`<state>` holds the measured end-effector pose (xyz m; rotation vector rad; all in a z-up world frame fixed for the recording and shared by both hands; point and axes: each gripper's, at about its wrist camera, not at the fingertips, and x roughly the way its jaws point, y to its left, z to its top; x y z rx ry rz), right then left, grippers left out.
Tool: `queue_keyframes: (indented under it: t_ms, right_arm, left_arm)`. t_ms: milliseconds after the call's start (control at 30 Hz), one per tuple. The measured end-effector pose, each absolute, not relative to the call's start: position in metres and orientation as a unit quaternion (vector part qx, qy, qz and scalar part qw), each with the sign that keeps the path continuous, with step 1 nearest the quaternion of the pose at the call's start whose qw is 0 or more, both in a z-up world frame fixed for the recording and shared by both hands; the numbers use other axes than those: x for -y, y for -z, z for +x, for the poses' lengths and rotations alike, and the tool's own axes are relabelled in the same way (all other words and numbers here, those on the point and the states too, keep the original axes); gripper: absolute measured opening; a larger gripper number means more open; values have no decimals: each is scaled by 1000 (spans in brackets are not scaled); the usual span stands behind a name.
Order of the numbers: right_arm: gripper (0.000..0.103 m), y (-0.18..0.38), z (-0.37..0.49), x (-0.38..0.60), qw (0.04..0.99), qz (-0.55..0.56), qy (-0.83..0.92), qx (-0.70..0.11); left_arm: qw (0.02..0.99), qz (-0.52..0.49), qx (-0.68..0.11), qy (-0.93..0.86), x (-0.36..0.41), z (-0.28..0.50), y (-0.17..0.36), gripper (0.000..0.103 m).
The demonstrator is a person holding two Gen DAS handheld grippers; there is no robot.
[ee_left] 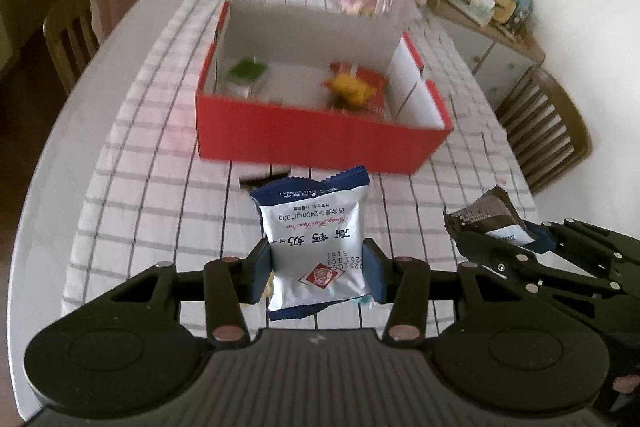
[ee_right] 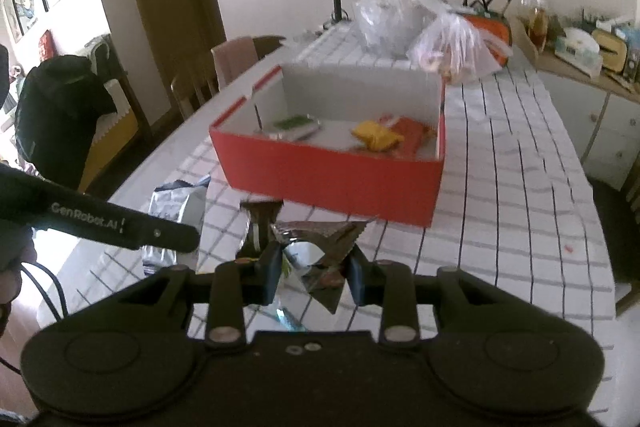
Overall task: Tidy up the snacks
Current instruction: 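Carry both snacks into the red box and open both tools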
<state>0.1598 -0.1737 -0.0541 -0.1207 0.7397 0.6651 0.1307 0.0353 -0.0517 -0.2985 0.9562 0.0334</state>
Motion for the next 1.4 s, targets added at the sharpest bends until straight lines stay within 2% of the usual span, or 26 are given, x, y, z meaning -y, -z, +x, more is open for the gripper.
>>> queue_keyframes:
  t_ms: [300, 700, 1000, 1400]
  right_arm:
    - [32, 25, 186, 160, 887, -73, -322, -323]
    - [32, 16, 247, 144, 893, -70, -310, -318]
    - [32, 26, 298, 132, 890, -68, -299, -338]
    - [32, 59, 351, 104, 867, -73, -298, -394]
  left_arm:
    - [898, -118, -423, -24, -41, 158, 17, 47]
    - [904, -107, -412, -45, -62, 216, 1, 47]
    - [899, -94, -424, -58, -74, 263, 8, 47]
    - [878, -74, -467, -70, -87, 319, 44, 47]
